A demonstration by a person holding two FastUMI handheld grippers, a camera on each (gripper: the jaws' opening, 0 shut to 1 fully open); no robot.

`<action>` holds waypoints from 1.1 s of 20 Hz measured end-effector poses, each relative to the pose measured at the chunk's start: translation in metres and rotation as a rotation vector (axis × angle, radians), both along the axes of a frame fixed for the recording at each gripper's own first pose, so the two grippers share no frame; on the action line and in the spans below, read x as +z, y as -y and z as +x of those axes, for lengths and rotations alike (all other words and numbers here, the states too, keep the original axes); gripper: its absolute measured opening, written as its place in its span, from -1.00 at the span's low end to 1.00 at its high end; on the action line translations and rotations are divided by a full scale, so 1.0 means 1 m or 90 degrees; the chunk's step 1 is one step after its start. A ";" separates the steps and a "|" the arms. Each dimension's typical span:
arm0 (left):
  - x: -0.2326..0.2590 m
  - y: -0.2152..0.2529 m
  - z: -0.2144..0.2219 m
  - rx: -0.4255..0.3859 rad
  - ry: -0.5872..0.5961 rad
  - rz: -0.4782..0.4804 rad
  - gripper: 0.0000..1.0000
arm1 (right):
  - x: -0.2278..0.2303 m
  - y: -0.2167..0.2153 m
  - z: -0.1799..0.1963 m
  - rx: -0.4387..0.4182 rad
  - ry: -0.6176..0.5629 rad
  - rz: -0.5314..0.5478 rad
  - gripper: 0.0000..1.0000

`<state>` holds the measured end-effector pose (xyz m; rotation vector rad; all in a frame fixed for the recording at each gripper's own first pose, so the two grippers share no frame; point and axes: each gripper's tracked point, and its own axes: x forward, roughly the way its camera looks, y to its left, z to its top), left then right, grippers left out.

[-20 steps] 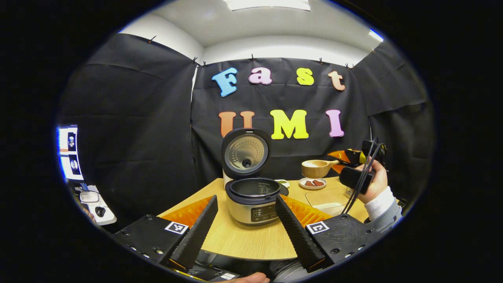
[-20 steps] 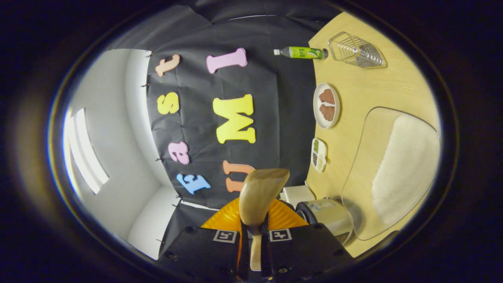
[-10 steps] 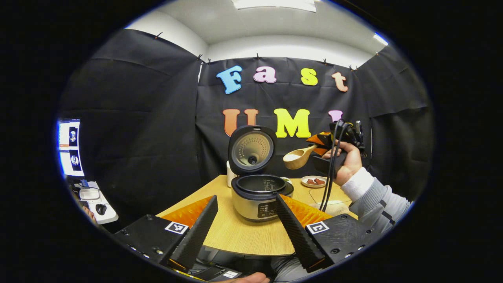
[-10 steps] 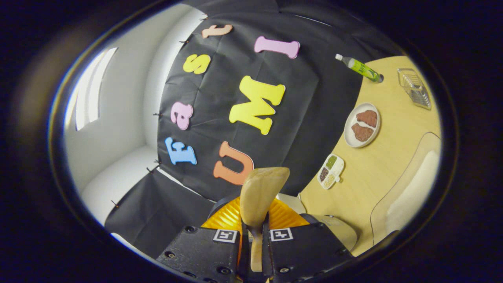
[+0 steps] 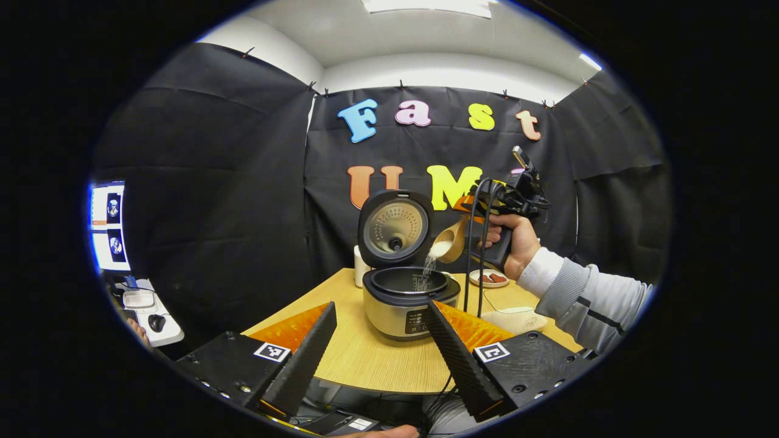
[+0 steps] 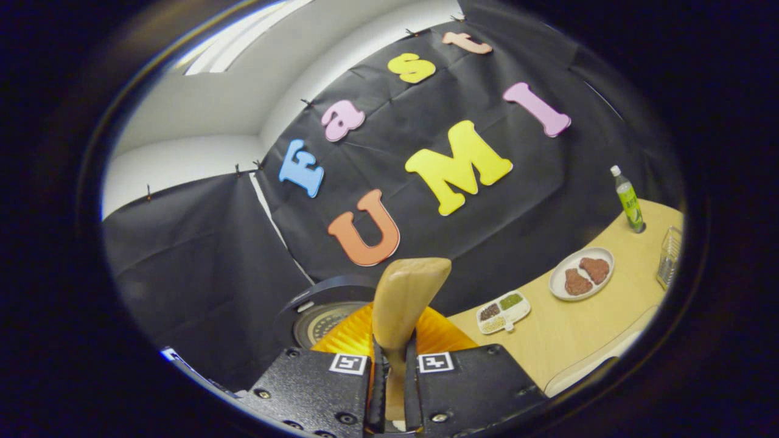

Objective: Close the left gripper, press the button to open the rice cooker; take a wooden spoon from the chopstick holder with the right hand, scoop a spoonful of rice and pour it into the rice cooker, then put the wooden spoon back into the chopstick holder.

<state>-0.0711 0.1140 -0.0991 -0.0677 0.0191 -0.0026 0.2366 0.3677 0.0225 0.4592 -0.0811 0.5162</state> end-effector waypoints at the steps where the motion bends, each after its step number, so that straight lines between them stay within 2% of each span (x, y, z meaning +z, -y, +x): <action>1: 0.001 0.000 -0.001 -0.001 0.000 -0.001 0.89 | -0.001 -0.001 0.000 -0.006 0.006 -0.011 -0.66; 10: -0.003 0.004 -0.004 -0.003 -0.003 -0.004 0.89 | -0.017 -0.014 0.012 -0.027 0.016 -0.106 -0.66; 12: -0.004 0.003 -0.005 0.000 -0.009 -0.003 0.89 | -0.023 -0.019 0.015 -0.027 0.020 -0.143 -0.71; 17: -0.004 0.003 -0.008 0.007 -0.026 -0.030 0.89 | -0.033 -0.037 0.010 -0.040 0.062 -0.226 -0.64; 19: -0.003 0.002 -0.008 0.013 -0.021 -0.023 0.89 | -0.033 -0.047 0.004 -0.038 0.078 -0.253 -0.63; 22: -0.004 0.005 -0.006 0.014 -0.020 -0.021 0.89 | -0.027 -0.047 0.006 -0.069 0.112 -0.324 -0.63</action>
